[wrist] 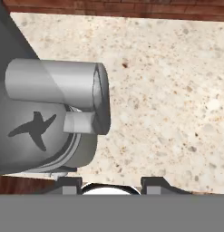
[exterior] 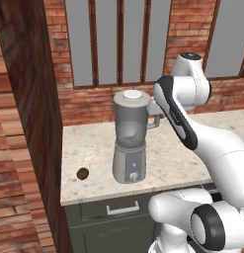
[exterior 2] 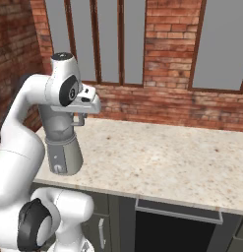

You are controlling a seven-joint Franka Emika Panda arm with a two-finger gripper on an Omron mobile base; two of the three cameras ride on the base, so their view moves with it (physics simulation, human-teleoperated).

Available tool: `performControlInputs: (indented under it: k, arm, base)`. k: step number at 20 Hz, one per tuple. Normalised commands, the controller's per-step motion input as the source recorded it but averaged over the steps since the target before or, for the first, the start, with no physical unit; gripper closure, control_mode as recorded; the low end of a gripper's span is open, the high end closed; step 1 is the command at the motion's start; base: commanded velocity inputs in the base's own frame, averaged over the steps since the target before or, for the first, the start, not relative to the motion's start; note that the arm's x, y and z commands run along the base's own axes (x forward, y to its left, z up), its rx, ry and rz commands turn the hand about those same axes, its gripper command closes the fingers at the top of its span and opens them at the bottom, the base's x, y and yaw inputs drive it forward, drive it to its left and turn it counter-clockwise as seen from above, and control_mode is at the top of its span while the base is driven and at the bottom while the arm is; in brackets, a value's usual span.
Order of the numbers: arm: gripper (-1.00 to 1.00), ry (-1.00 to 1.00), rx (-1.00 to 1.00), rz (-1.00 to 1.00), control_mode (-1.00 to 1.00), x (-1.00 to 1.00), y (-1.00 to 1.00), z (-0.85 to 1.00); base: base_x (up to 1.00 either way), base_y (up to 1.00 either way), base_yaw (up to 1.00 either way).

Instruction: Open the blender lid, put the kiwi in the blender, close the lid, and start the blender.

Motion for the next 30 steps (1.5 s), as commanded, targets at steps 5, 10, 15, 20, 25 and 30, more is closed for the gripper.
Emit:
performControlInputs:
  k: [5,10,15,20,25,30]
  arm:
    - [-1.00,-0.17,0.01,-0.04,-1.00,-0.46,0.11,0.03]
    - [-1.00,-0.17,0.08,-0.10,-1.00,-0.40,0.23,0.92]
    - [-1.00,0.00,0.02,0.00,-1.00,0.00,0.32,0.94]
    - [-1.00,0.01,0.00,0.00,-1.00,0.31,0.42,0.40]
    - [-1.00,0.02,-0.04,0.01,-1.00,0.04,0.14,-0.08]
    - [-1.00,0.02,-0.10,0.00,-1.00,0.21,0.47,-0.37]
  base:
    - [0.00,0.00,0.00]
    - [0.00,0.00,0.00]
    - [0.00,0.00,0.00]
    - [0.00,0.00,0.00]
    - [0.00,0.00,0.00]
    - [0.00,0.00,0.00]
